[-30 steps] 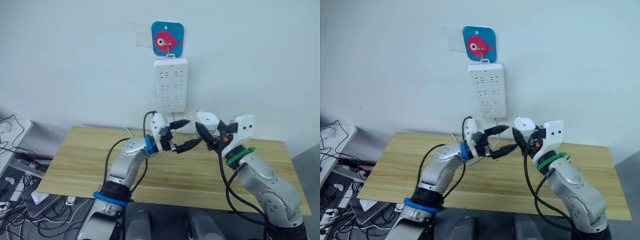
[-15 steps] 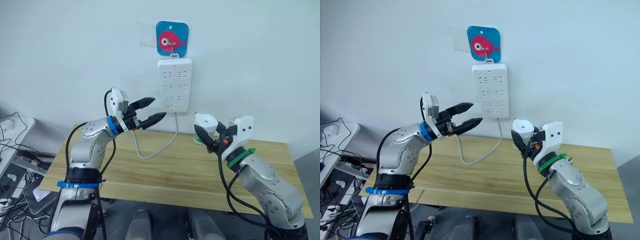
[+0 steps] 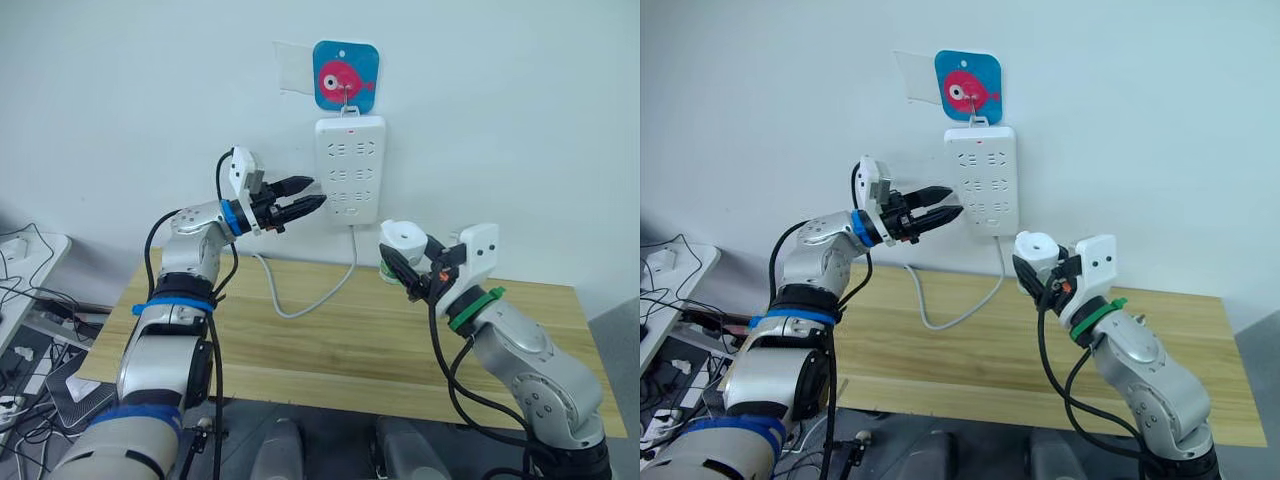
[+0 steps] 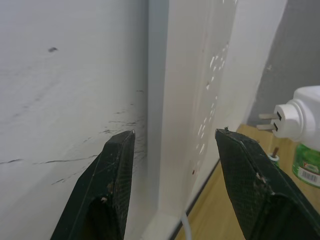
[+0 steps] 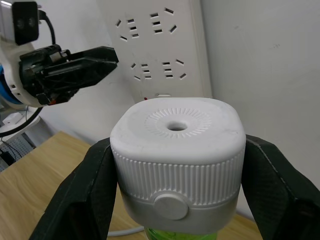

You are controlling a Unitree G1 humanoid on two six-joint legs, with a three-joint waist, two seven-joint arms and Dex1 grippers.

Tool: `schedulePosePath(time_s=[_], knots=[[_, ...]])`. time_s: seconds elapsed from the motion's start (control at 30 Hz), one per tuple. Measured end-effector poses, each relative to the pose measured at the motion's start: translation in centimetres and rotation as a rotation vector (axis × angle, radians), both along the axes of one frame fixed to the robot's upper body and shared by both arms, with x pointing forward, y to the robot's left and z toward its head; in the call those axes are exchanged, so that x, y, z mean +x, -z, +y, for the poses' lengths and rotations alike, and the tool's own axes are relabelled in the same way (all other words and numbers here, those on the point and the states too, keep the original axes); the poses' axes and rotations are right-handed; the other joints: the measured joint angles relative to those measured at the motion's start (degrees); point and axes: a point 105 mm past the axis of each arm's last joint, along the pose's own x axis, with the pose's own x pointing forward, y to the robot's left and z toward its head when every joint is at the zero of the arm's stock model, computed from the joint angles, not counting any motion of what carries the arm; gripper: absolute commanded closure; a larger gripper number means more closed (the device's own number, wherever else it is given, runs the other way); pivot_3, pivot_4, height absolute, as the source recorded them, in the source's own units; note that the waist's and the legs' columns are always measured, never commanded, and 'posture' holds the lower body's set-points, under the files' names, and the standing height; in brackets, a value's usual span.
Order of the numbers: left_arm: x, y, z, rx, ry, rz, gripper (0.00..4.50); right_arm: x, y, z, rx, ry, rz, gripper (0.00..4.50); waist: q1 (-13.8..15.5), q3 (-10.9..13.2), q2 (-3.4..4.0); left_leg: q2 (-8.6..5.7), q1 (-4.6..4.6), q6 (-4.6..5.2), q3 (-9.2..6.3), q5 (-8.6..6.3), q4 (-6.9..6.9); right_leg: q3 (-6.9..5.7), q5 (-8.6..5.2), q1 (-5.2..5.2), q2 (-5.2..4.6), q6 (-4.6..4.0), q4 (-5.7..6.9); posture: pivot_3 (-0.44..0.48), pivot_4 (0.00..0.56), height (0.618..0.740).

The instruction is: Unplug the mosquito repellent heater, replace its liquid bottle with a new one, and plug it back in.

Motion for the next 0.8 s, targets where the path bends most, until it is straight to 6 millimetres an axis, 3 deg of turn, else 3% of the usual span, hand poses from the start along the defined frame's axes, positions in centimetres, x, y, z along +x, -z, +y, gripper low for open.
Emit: schedulePosePath(time_s=[0.23,0.43,0.63,0.8], knots=[[-0.1,-0.3,-2.1,0.019,0.126,0.011,1.87,0.0,-1.4,0.9,0.030,-0.026,-0.042,1.40,-0.20,0.00,-0.01,-0.01,-0.03,0.00,-0.01,0.00,0.02,-0.01,0.00,0.00,0.00,0.00,0.01,-0.006,0.140,0.740],[-0.7,-0.2,-2.4,0.020,0.197,0.039,1.87,0.1,-1.5,1.1,0.029,-0.024,-0.043,1.40,-0.65,0.00,0.00,0.00,-0.02,0.00,-0.04,0.00,0.01,-0.03,0.00,-0.01,0.00,0.00,0.03,-0.003,0.143,0.740],[-0.9,-0.1,-2.5,-0.008,0.221,0.087,3.21,0.3,-2.0,1.5,0.028,-0.029,-0.067,1.40,-0.76,0.00,0.00,0.00,-0.02,0.00,-0.05,0.00,0.03,-0.03,0.00,-0.01,0.00,0.00,0.06,0.000,0.142,0.740],[-0.9,-0.1,-2.5,-0.010,0.221,0.094,3.21,0.5,-1.8,1.8,0.025,-0.046,-0.056,1.40,-0.78,0.00,0.00,0.00,-0.03,0.00,-0.05,0.00,0.01,-0.04,0.00,-0.01,0.00,0.00,0.03,0.000,0.142,0.740]])
